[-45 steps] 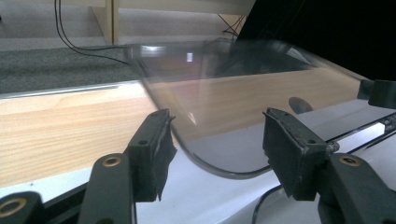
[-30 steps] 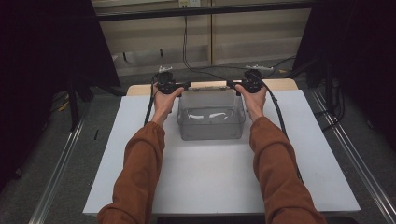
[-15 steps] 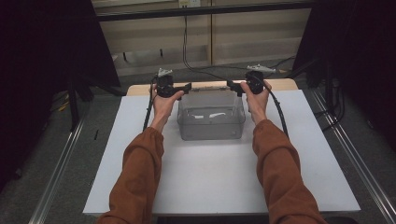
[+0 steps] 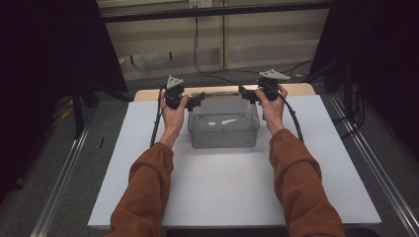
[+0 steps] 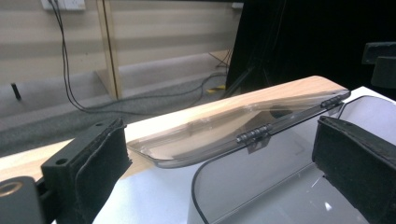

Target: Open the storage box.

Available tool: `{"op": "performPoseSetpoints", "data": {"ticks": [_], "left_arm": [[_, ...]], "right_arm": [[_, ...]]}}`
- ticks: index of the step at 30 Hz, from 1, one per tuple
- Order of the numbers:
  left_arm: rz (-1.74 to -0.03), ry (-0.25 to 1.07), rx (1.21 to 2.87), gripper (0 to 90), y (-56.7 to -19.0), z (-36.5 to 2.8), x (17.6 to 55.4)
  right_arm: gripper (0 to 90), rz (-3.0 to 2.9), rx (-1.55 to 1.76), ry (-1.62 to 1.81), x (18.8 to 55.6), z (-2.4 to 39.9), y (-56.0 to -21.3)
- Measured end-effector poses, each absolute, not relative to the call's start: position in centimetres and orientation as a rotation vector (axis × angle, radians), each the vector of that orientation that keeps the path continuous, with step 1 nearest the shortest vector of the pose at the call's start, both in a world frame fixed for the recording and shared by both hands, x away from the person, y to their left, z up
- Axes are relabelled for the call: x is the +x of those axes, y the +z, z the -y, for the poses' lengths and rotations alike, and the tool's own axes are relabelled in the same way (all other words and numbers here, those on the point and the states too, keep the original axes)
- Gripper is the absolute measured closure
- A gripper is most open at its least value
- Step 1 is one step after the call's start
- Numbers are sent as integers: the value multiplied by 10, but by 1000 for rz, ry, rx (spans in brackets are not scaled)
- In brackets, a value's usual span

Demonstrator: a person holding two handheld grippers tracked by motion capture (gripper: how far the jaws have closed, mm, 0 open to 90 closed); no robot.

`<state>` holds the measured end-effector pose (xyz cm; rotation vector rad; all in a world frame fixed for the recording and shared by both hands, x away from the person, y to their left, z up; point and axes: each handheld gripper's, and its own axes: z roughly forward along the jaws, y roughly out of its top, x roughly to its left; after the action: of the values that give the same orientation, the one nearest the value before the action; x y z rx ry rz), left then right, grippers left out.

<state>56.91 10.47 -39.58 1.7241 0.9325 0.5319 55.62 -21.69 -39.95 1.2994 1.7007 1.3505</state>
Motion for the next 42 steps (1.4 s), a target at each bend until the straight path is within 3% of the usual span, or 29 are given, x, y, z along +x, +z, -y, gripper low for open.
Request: {"op": "performPoseSetpoints", "data": {"ticks": [13,42], "left_arm": [[-885,595,1691,28,-390,-113,549],[-864,633,1616,30,-390,-139,496]], "right_arm": [[3,-1662,1231,1340,534,215,-396],[18,-1623,1113,1315,484,217,-391]]}}
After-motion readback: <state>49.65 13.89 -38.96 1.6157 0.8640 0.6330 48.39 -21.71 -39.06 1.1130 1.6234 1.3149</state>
